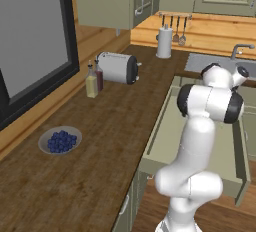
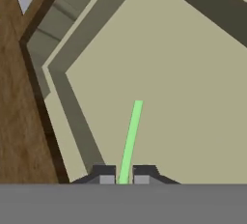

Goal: Take a straw from the drawer in front and place it inside the glass cup on the dining counter.

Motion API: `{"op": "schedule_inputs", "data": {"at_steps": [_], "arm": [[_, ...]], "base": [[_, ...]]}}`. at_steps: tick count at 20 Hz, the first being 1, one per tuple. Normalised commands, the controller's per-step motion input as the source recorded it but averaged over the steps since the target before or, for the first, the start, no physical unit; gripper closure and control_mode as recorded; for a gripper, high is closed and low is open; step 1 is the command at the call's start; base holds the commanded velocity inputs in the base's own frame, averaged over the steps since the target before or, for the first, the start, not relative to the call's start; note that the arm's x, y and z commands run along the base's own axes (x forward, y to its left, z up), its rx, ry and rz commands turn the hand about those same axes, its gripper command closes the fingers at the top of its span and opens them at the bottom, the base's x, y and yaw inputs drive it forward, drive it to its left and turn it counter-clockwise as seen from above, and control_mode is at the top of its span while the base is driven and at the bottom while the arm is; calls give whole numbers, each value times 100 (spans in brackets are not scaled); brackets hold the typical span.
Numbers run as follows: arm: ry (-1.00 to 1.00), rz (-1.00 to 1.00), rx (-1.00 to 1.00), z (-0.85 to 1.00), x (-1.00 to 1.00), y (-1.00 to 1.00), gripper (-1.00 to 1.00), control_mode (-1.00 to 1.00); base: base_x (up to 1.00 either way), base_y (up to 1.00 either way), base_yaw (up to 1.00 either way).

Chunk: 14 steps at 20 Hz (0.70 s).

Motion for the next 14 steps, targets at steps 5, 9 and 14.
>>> {"op": "schedule_inputs", "data": {"at_steps": [5, 9, 14], "arm": [[-22, 0, -5, 53, -37, 36, 100, -100], [-22, 0, -6, 58, -46, 29, 100, -100], [-17, 0, -6, 61, -52, 25, 100, -100]], "base": [[0, 0, 0], [0, 0, 0], [0, 0, 0]]}}
